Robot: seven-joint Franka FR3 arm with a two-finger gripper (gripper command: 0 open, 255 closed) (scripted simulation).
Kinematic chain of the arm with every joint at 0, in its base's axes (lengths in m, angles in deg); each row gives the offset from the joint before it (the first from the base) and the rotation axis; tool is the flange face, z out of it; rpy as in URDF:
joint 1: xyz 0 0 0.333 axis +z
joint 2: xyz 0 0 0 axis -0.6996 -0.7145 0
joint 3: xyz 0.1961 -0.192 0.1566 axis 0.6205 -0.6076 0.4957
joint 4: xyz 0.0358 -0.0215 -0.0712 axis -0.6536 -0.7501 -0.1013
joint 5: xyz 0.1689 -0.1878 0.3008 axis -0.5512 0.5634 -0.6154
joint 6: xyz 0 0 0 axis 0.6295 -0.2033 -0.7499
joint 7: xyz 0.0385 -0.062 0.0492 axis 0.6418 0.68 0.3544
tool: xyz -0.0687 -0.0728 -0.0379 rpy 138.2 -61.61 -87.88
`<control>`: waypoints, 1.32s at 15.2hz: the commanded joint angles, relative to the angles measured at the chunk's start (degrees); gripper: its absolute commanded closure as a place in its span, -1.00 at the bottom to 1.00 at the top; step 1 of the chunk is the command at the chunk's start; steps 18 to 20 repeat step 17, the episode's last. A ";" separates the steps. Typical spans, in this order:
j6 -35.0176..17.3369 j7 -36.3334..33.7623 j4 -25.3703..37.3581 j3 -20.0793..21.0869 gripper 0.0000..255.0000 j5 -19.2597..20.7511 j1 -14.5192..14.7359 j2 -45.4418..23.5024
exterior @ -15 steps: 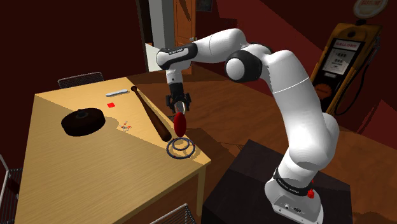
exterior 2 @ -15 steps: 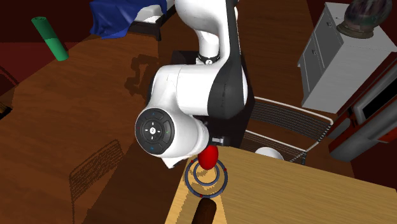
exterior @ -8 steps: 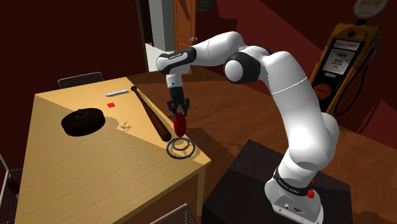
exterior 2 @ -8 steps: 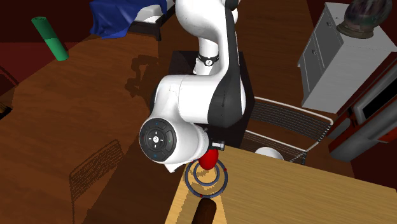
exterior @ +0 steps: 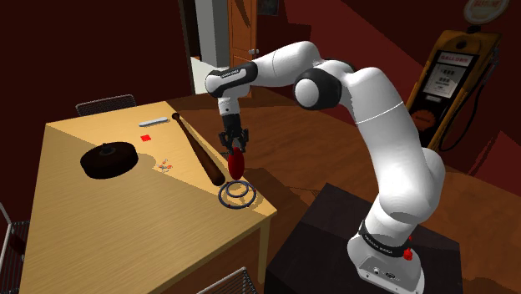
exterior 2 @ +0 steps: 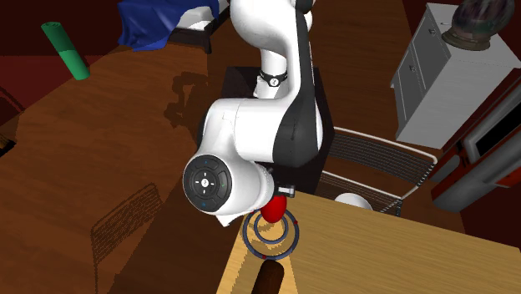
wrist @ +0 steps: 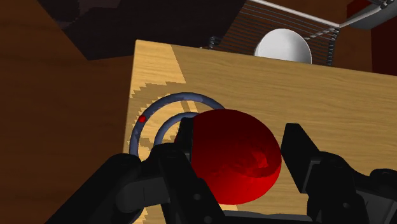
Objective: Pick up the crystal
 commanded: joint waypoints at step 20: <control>9.35 -2.06 6.41 0.11 1.00 -0.05 -0.47 3.07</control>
